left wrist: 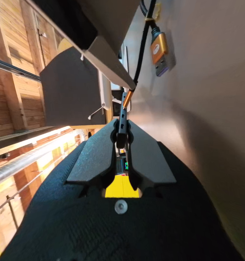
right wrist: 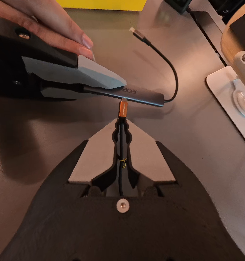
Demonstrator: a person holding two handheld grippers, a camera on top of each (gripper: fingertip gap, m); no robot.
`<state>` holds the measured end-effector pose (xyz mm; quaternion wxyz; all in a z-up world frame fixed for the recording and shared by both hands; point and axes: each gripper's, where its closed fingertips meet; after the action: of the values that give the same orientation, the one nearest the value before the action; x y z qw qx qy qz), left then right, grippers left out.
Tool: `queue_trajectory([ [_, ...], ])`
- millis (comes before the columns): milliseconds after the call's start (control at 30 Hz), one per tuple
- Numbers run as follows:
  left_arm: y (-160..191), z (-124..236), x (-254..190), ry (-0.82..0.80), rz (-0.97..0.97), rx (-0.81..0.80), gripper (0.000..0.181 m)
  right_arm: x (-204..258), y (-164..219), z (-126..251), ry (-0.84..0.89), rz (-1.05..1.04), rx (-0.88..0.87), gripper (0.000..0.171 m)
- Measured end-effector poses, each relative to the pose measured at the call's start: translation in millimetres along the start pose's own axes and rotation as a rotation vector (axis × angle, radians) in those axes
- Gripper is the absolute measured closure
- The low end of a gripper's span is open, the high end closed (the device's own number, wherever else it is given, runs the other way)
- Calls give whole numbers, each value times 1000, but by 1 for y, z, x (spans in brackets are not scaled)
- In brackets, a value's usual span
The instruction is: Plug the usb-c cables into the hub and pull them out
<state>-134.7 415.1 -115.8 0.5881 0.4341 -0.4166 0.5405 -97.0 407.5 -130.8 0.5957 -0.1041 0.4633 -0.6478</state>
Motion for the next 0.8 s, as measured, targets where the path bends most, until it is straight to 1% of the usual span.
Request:
queue_trajectory([
  [33,0,-1,-1,9,10,-6,174,0,1,0,-9,-6,0,168],
  [167,-1,-1,-3,14,-6,-2,174,0,1,0,0,5,1,168],
  [300,-5,1,-1,-28,-105,24,175,-3,1,2,37,40,2,169],
  [367,-5,2,0,-36,-120,29,174,-5,-3,5,55,51,-19,169],
  [500,-6,3,0,-25,-101,21,174,-4,-6,7,65,69,-34,169],
  [600,-7,6,4,-28,-53,-16,174,-3,-9,9,61,77,-57,170],
  [800,-12,15,14,-70,-16,-77,174,-6,-17,21,-6,24,-140,170],
])
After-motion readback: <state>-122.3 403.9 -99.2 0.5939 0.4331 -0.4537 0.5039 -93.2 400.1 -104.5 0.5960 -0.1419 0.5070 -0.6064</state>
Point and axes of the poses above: each gripper's, where its closed fingertips meet, z back along the fingers, y out of its underside, x = y × z across the jaws, and after that the axes turned 12 degrees about y, right-handed
